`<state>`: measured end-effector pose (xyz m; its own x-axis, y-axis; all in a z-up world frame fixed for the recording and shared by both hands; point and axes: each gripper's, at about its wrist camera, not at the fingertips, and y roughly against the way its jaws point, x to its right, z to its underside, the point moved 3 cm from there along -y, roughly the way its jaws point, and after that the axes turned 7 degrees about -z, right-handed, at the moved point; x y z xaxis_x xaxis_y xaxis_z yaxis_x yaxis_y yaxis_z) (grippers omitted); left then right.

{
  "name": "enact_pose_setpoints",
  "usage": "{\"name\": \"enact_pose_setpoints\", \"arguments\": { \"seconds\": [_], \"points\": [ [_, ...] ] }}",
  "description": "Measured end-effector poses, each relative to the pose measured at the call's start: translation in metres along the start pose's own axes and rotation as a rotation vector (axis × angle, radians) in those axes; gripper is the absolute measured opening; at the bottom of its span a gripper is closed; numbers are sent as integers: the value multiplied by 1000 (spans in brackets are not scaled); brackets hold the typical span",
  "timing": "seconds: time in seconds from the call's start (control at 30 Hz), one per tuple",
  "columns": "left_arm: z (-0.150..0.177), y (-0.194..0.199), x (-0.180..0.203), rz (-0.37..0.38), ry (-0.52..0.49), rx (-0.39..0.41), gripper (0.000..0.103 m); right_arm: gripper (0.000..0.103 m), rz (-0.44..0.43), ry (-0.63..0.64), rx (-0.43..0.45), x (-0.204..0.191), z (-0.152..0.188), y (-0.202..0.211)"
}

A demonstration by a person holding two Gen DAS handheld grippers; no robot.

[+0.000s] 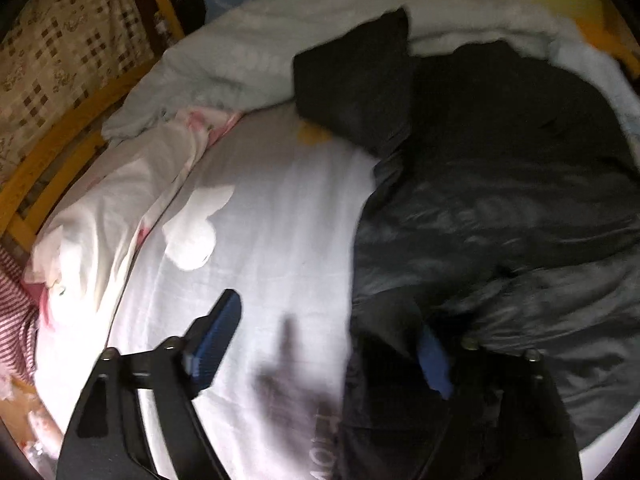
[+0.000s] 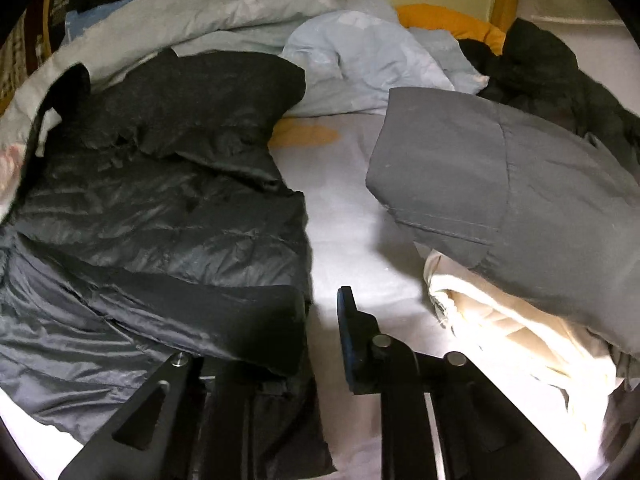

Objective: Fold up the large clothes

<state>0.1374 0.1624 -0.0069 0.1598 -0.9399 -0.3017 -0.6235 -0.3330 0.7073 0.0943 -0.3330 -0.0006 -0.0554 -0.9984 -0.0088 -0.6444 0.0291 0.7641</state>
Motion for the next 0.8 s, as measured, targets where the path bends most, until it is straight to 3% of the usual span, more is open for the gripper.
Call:
{"name": "enact_pose_setpoints", "arguments": {
  "seconds": [0.1, 0.17, 0.43, 0.5, 0.6, 0.8],
  "points": [
    [0, 19, 4, 66, -1, 26, 84, 36, 7, -2, 23, 3, 3, 15],
    [1, 31, 4, 105, 11, 51, 84, 57, 4, -9, 50, 4, 4, 25],
    [5, 97, -1, 135, 64, 244, 89, 68, -70, 7, 179, -2, 12, 81],
    [6, 107, 1, 177, 63, 258, 91, 74, -112, 21, 197, -5, 14, 89],
    [8, 115, 9, 217, 50, 256, 92, 81, -186, 18, 141, -8, 18, 86],
    [13, 107, 24, 164, -8, 253, 92, 81, -155, -13, 143, 0, 22, 88]
  ]
}}
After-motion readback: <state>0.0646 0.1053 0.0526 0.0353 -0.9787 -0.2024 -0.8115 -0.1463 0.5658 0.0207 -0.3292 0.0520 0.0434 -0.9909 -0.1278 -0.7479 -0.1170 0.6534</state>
